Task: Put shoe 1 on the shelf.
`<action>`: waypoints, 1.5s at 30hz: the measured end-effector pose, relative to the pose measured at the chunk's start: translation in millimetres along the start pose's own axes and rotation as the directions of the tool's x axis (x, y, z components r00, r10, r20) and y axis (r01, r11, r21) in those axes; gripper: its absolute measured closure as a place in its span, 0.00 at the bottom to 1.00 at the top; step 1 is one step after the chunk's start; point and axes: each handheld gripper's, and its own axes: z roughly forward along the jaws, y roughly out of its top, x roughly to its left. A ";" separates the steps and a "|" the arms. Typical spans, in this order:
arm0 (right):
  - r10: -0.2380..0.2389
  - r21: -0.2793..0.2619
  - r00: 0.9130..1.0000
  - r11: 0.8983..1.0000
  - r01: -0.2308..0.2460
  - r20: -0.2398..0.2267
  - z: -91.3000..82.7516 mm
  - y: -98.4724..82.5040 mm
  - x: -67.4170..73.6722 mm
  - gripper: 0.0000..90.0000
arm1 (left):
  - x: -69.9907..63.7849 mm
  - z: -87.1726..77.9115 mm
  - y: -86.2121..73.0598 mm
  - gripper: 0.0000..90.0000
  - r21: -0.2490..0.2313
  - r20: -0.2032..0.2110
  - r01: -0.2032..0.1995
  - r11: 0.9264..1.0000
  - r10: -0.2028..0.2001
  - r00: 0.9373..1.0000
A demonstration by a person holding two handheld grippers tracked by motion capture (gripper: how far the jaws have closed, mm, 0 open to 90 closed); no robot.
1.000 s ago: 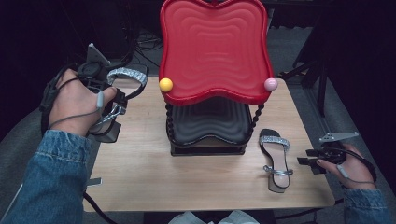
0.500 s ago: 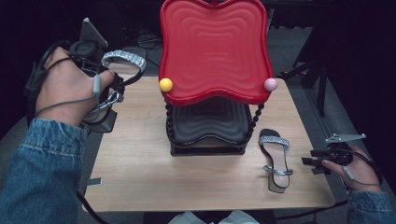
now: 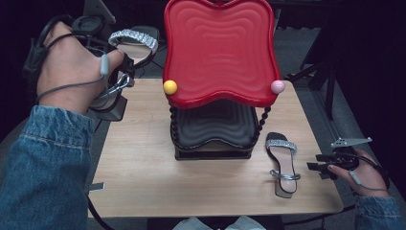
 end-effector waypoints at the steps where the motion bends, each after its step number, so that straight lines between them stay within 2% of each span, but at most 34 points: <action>1: 0.001 0.000 1.000 1.000 -0.001 0.000 -0.4 -0.2 0.5 0.44 | 0.0 0.0 0.0 0.47 0.000 0.000 0.000 1.000 0.000 1.000; 4: 0.005 -0.002 1.000 1.000 -0.005 -0.006 -3.3 -1.8 3.9 0.44 | -10.3 -3.5 7.9 0.47 -0.003 0.032 -0.014 1.000 0.014 0.999; 8: 0.000 -0.004 1.000 1.000 0.000 -0.004 -4.6 -3.2 6.9 0.44 | -19.6 -6.6 13.3 0.47 -0.008 0.030 -0.022 1.000 0.022 0.999; 12: 0.002 -0.006 1.000 1.000 -0.002 -0.004 -6.8 -6.8 9.6 0.44 | -31.2 -7.2 22.0 0.47 -0.010 0.051 -0.026 1.000 0.027 0.998; 16: 0.005 -0.011 1.000 1.000 -0.005 0.000 -9.8 -9.2 8.6 0.44 | -42.7 -3.4 30.0 0.47 -0.006 0.051 -0.040 0.999 0.040 0.998; 27: 0.011 -0.005 1.000 1.000 -0.011 -0.005 -7.7 -10.9 4.7 0.44 | -76.3 2.7 48.5 0.47 -0.020 0.070 -0.043 0.999 0.044 0.997; 32: 0.012 -0.009 1.000 1.000 -0.012 -0.011 -6.6 -11.5 4.0 0.44 | -88.5 7.8 56.3 0.47 -0.021 0.087 -0.033 0.999 0.034 0.996; 36: 0.010 -0.012 1.000 1.000 -0.010 -0.014 -6.6 -12.1 2.5 0.44 | -92.7 13.5 62.8 0.47 -0.030 0.139 -0.014 0.999 0.018 0.990; 45: 0.011 -0.013 1.000 1.000 -0.011 -0.020 -5.5 -12.6 1.5 0.44 | -105.5 24.6 74.0 0.47 -0.040 0.137 0.017 0.999 -0.012 0.991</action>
